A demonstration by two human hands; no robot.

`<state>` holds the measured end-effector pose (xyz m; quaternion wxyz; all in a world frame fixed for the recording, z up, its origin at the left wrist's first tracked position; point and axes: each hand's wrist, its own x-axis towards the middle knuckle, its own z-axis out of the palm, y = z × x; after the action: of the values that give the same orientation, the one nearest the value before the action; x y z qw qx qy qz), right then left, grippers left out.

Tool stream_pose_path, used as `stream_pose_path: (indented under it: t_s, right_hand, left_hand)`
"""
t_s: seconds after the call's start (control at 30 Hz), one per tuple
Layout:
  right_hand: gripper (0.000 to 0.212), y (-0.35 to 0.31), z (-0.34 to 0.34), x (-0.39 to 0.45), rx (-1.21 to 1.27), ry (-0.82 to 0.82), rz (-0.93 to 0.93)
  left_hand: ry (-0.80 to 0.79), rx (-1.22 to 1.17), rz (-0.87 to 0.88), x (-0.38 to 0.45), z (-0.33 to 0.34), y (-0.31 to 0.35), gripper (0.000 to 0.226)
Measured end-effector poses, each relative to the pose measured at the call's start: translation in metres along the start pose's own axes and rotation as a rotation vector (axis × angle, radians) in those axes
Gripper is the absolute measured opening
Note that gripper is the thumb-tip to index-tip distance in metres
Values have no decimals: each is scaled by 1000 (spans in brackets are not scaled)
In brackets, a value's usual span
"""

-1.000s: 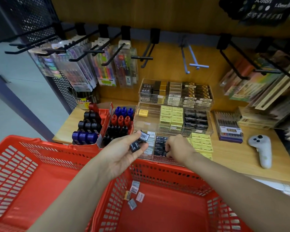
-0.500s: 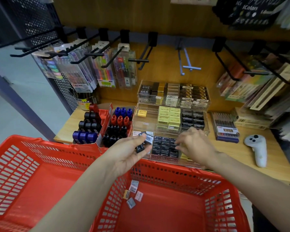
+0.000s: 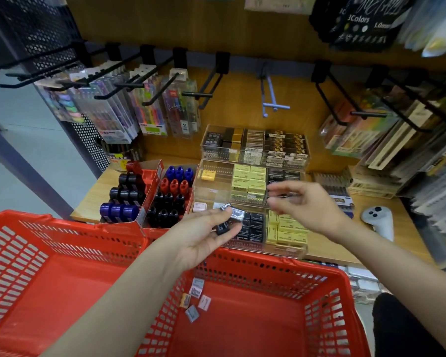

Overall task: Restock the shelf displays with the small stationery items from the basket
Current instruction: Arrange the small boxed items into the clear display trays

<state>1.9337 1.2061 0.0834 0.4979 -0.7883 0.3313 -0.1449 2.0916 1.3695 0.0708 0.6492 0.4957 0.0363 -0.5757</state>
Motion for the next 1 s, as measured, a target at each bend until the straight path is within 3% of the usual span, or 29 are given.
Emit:
stream_pose_path:
  t_s: [0.07, 0.1, 0.23, 0.37, 0.43, 0.5, 0.6, 0.73, 0.87, 1.0]
  right_hand:
    - [45, -6, 12, -11, -49, -119, -70]
    - [47, -7, 19, -16, -82, -98, -112]
    - [35, -3, 34, -26, -176, 101, -241]
    - [25, -2, 29, -36, -199, 53, -277]
    - [17, -3, 22, -39, -127, 28, -214]
    - [17, -3, 16, -38, 152, 68, -35]
    - [25, -5, 10, -40, 602, 20, 275]
    - [22, -7, 11, -42, 833, -30, 492]
    - [26, -11, 20, -43, 895, -102, 505]
    - [30, -12, 27, -43, 900, -112, 447]
  left_hand:
    - [-63, -32, -25, 1, 7, -4, 40]
    - [-96, -32, -36, 1, 11, -7, 38]
    - [-124, -11, -30, -1, 22, -19, 18]
    - [-117, -141, -47, -2, 23, -23, 31]
    - [-141, -105, -36, -2, 24, -23, 22]
    - [-108, 4, 40, -1, 25, -25, 14]
    - [-27, 346, 231, 2, 23, -29, 28]
    - [-79, 538, 416, -3, 25, -30, 44]
    - [-121, 592, 533, -5, 29, -30, 43]
    - [-122, 620, 525, -2, 26, -31, 21]
